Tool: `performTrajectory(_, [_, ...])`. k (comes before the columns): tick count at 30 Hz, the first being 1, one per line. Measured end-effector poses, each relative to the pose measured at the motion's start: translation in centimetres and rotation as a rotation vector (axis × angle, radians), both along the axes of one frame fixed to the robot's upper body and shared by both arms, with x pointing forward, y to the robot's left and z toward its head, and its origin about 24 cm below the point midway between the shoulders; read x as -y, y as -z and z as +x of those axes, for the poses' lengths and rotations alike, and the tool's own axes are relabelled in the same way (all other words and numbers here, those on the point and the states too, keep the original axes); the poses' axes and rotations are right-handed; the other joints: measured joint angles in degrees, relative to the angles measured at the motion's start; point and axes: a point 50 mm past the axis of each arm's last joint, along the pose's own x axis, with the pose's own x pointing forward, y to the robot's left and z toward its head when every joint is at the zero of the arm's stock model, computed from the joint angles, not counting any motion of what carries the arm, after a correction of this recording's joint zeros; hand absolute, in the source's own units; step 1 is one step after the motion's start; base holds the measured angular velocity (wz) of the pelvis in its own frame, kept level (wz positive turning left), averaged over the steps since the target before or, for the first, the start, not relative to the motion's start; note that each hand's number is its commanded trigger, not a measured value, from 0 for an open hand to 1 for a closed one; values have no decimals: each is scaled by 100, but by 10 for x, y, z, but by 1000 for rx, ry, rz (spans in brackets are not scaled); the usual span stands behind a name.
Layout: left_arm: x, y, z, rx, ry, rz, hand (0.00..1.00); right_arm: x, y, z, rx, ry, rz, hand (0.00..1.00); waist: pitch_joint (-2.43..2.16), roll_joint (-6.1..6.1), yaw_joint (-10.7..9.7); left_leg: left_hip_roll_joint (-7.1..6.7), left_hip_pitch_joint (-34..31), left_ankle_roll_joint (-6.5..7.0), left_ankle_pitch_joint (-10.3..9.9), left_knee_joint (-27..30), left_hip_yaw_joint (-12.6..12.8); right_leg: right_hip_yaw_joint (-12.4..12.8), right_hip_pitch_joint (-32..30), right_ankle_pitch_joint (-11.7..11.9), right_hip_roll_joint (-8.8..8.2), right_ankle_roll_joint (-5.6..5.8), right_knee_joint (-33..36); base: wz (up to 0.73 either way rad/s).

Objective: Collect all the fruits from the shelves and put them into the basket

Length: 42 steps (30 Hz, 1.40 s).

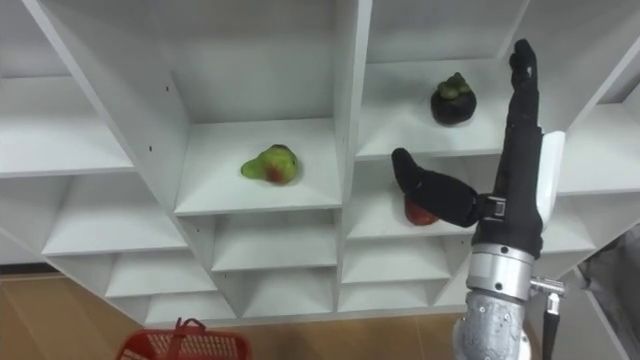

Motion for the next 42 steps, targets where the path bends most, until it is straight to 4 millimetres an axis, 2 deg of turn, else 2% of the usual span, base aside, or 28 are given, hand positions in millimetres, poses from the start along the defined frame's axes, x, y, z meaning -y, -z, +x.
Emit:
performTrajectory(20, [1, -2, 4, 19, 6, -4, 100, -1, -5, 9, 20, -23, 63, 0, -4, 4, 4, 5, -25, 0, 0, 1, -6, -23, 9, 29, 4, -2, -47, 0])
performTrajectory(27, [2, -2, 5, 20, 6, -5, 100, 16, -13, 19, 56, 29, 66, 0, 14, -21, -2, 5, -10, 0, 0, 0, -11, -32, 4, 28, 4, -2, -63, 0])
performTrajectory(34, [1, -2, 4, 15, 3, -10, 100, 26, -17, 19, 71, 70, 67, 0, 20, -57, 15, 4, -50, 0, 0, -3, -12, -33, -3, 31, 7, 0, -118, 0])
performTrajectory(37, [0, -1, 2, -4, -6, -18, 100, 31, -17, 21, 61, 89, 88, 0, -6, -96, 21, 5, -91, 0, 0, -2, -13, -37, -6, 36, 10, -1, -139, 0])
performTrajectory(41, [-2, -1, -1, -11, -15, -25, 100, 32, -21, 26, 63, 85, 114, 0, -36, -208, 14, 6, -92, 0, 0, -3, -13, -56, 1, 37, 7, -3, -136, 1])
performTrajectory(42, [-2, -1, -2, -16, -15, -22, 100, 32, -22, 28, 64, 81, 118, 0, -24, -240, 9, 7, -92, 0, 0, -3, -13, -74, 4, 38, 5, -5, -132, 5])
